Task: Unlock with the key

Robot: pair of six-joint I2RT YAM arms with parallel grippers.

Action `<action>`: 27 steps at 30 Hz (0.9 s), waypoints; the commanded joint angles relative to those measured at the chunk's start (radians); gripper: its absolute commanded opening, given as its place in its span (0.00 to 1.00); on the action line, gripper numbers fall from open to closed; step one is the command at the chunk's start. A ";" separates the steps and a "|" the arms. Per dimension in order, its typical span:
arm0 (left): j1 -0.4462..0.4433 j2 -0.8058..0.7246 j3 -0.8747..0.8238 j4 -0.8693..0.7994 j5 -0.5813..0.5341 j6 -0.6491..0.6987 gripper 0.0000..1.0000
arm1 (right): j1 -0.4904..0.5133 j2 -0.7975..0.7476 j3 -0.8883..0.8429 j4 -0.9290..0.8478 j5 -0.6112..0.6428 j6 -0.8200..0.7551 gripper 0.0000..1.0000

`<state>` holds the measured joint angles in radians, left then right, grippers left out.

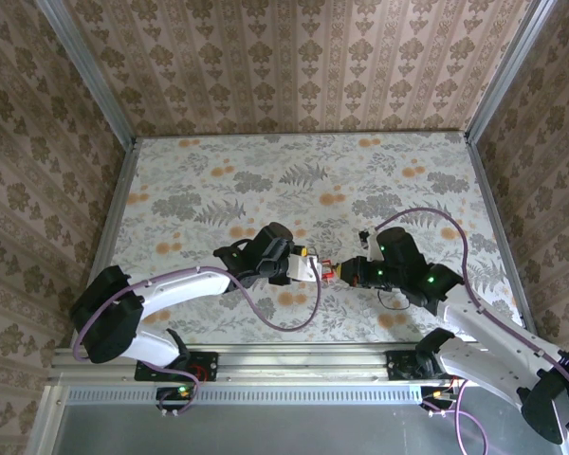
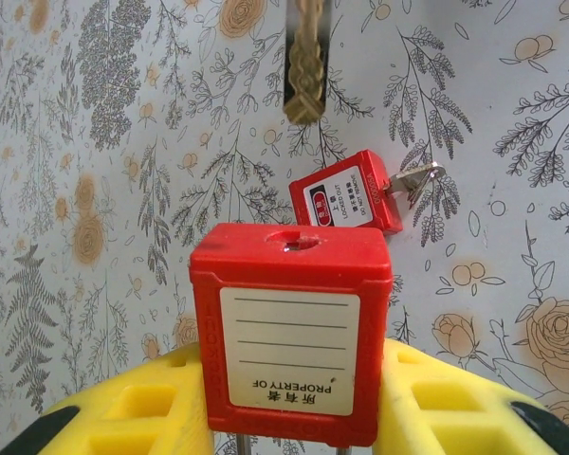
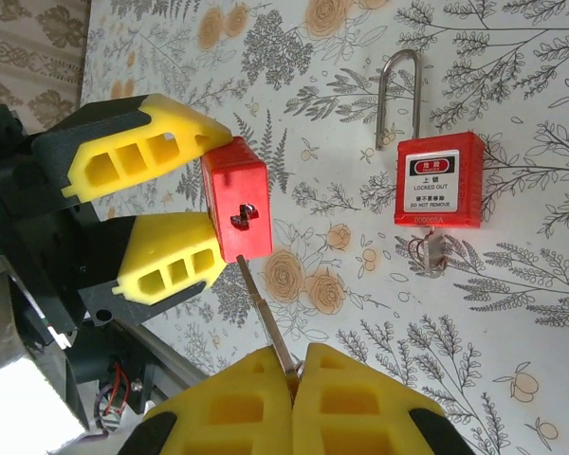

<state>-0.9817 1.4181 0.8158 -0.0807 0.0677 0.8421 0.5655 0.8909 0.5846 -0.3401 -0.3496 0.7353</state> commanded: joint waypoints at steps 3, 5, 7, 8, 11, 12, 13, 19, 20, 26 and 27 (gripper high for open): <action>-0.008 -0.010 0.019 -0.011 0.026 -0.002 0.00 | -0.003 0.032 0.018 0.055 -0.035 -0.010 0.00; -0.008 -0.010 0.019 -0.012 0.027 -0.001 0.00 | -0.003 0.053 0.019 0.066 -0.043 -0.012 0.00; -0.008 -0.011 0.019 -0.011 0.026 -0.002 0.00 | -0.003 0.070 0.017 0.081 -0.052 -0.010 0.00; -0.008 -0.011 0.019 -0.011 0.026 -0.002 0.00 | -0.003 0.077 0.017 0.086 -0.056 -0.008 0.00; -0.009 -0.011 0.019 -0.010 0.026 -0.005 0.00 | -0.003 0.090 0.019 0.102 -0.062 -0.006 0.00; -0.009 -0.009 0.020 -0.011 0.026 -0.005 0.00 | -0.003 0.093 0.021 0.101 -0.061 -0.008 0.00; -0.009 -0.008 0.020 -0.011 0.029 -0.005 0.00 | -0.003 0.097 0.024 0.102 -0.062 -0.010 0.00; -0.008 -0.005 0.022 -0.011 0.027 -0.006 0.00 | -0.001 0.125 0.022 0.130 -0.075 -0.005 0.00; -0.009 -0.005 0.022 -0.011 0.026 -0.006 0.00 | -0.001 0.130 0.023 0.133 -0.076 -0.006 0.00; -0.009 -0.004 0.023 -0.013 0.032 -0.006 0.00 | -0.001 0.145 0.015 0.150 -0.075 -0.001 0.00; -0.008 -0.004 0.022 -0.013 0.032 -0.006 0.00 | -0.001 0.146 0.016 0.149 -0.073 -0.002 0.00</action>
<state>-0.9825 1.4185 0.8158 -0.0921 0.0738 0.8413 0.5655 1.0298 0.5846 -0.2184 -0.4057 0.7361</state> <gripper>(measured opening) 0.365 0.058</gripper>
